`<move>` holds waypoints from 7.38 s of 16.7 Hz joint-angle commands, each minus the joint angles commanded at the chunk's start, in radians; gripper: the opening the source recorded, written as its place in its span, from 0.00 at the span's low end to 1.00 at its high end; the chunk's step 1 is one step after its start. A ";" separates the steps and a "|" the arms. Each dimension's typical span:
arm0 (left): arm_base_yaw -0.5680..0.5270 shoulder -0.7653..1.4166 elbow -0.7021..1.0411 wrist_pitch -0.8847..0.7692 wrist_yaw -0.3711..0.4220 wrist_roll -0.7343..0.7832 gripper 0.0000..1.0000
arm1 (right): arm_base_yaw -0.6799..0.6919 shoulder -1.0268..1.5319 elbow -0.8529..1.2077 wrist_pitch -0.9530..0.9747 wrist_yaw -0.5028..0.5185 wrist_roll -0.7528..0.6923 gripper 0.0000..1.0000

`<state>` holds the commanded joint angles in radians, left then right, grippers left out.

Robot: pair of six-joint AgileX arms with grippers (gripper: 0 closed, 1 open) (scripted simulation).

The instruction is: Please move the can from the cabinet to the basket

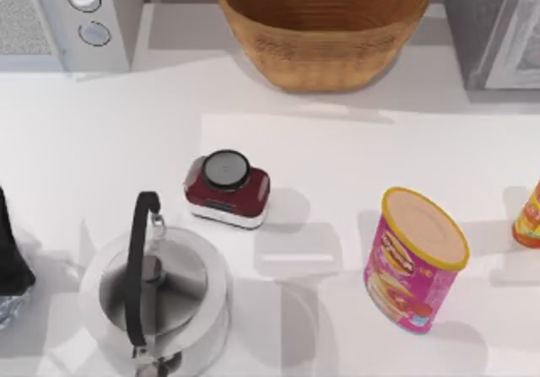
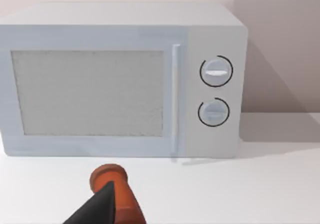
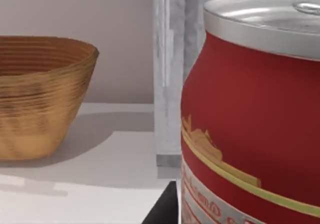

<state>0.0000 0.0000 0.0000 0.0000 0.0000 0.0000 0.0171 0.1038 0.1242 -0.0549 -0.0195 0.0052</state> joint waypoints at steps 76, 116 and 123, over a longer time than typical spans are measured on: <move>0.000 0.000 0.000 0.000 0.000 0.000 1.00 | 0.509 2.208 1.658 0.577 0.568 0.014 0.98; 0.000 0.000 0.000 0.000 0.000 0.000 1.00 | 0.410 1.833 1.301 0.520 0.376 0.023 1.00; 0.000 0.000 0.000 0.000 0.000 0.000 1.00 | 0.232 1.031 0.678 0.364 0.149 0.026 1.00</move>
<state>0.0000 0.0000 0.0000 0.0000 0.0000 0.0000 0.2491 1.1346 0.8017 0.3094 0.1294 0.0307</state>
